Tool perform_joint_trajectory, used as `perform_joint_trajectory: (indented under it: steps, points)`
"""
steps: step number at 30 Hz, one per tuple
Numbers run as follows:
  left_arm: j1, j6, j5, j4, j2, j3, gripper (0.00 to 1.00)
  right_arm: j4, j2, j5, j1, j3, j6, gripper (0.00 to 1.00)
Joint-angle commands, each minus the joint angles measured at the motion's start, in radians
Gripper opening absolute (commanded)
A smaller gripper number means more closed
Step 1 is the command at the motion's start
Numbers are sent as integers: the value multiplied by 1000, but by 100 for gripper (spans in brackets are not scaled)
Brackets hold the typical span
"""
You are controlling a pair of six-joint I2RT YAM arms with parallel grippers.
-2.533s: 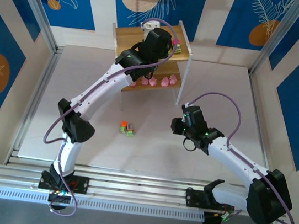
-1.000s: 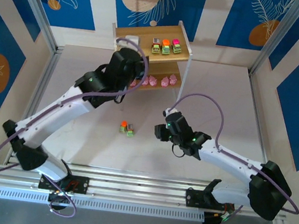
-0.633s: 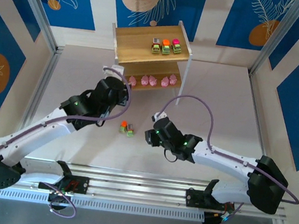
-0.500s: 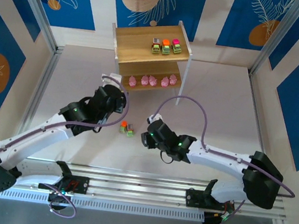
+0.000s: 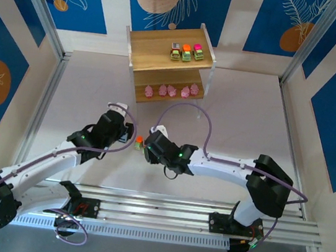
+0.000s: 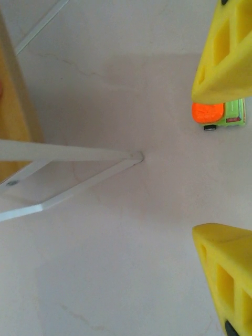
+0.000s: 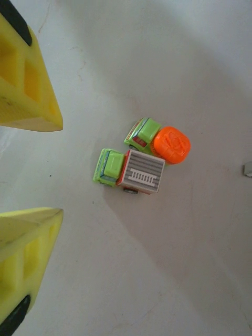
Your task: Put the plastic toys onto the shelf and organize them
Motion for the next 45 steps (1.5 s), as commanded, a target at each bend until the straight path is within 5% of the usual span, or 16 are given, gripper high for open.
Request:
perform_joint_trajectory:
  steps: [1,13,45]
  points:
    - [19,48,117,129,28,-33,64,-42,37,1,4,55,44,43]
    - [94,56,239,368,12,-221,69,-88,127,-34,-28,134,79,42]
    - [216,-71,370,416,91,-265,73,-100,300,-67,-78,287,60,47]
